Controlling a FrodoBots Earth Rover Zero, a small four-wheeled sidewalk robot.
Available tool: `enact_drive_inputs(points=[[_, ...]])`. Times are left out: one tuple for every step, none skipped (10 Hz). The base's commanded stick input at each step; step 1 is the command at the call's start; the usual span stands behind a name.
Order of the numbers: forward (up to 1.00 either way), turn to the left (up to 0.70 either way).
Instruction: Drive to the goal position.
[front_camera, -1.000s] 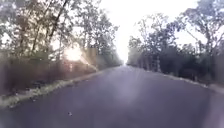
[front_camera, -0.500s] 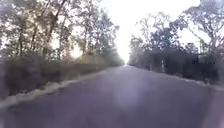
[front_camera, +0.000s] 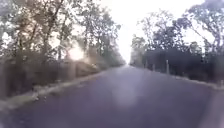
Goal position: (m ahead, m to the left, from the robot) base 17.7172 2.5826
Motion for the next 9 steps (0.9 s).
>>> enact_drive_inputs(points=[[1.00,-0.40],[1.00,-0.40],[1.00,-0.40],[1.00,-0.38],[1.00,-0.32],[1.00,-0.10],[1.00,0.00],[1.00,0.00],[1.00,0.00]])
